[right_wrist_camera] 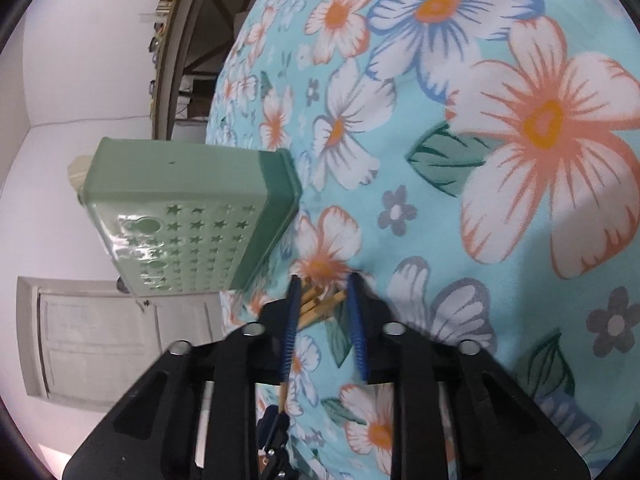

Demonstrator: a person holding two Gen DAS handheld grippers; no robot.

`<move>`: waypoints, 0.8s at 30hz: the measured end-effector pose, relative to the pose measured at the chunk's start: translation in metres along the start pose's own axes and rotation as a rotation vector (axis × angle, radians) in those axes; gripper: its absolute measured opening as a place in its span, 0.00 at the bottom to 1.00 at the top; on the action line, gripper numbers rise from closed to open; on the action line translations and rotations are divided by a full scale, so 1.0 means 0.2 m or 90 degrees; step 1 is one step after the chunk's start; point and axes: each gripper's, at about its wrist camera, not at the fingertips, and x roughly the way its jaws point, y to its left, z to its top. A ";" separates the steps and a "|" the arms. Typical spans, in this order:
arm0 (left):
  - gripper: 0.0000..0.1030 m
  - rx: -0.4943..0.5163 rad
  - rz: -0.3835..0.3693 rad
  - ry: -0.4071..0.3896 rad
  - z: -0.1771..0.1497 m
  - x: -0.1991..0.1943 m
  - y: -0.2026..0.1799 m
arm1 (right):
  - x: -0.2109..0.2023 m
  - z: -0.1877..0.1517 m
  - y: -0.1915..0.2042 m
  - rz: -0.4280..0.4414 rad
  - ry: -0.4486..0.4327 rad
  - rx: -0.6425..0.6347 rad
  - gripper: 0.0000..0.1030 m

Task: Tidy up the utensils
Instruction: 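Grasp a wooden chopstick with the right gripper while the left gripper holds its chopstick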

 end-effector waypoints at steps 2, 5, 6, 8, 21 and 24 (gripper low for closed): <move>0.11 -0.025 -0.002 0.000 -0.01 -0.01 0.02 | 0.02 -0.02 -0.02 0.008 0.001 0.011 0.10; 0.11 -0.051 -0.005 0.002 -0.01 -0.01 0.06 | -0.01 -0.04 -0.01 0.013 0.002 0.010 0.09; 0.11 -0.057 -0.007 0.003 -0.01 0.00 0.06 | -0.03 -0.05 -0.01 0.014 0.002 0.003 0.09; 0.10 -0.060 -0.005 0.005 -0.02 -0.01 0.07 | -0.08 -0.07 -0.03 0.012 0.004 -0.008 0.10; 0.08 -0.107 0.003 0.013 -0.07 -0.04 0.14 | -0.41 -0.24 -0.09 -0.130 0.005 -0.160 0.17; 0.08 -0.112 0.002 0.014 -0.07 -0.03 0.14 | -0.44 -0.24 -0.07 -0.140 -0.014 -0.185 0.34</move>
